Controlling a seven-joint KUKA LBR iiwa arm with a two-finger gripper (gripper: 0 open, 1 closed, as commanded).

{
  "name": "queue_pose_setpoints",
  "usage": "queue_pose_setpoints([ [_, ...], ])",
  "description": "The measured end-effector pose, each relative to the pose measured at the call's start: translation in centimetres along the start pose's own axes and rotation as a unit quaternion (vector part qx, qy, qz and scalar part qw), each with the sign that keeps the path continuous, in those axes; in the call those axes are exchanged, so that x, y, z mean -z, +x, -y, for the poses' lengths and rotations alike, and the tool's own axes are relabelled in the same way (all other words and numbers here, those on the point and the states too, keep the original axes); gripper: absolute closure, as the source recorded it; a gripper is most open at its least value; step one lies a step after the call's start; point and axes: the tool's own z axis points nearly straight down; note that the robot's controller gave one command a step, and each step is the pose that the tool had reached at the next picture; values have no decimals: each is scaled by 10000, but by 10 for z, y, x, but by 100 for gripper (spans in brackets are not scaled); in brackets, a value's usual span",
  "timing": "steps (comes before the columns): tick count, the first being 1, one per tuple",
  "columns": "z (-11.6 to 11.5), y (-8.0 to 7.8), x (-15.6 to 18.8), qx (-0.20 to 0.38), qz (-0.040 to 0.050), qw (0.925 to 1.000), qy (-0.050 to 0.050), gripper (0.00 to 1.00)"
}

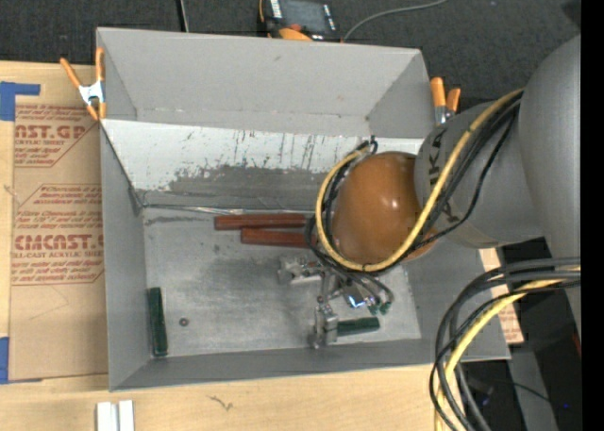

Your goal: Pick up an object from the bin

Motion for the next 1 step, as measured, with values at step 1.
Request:
queue_pose_setpoints([
  [1,78,24,56,77,16,10000,16,0],
])
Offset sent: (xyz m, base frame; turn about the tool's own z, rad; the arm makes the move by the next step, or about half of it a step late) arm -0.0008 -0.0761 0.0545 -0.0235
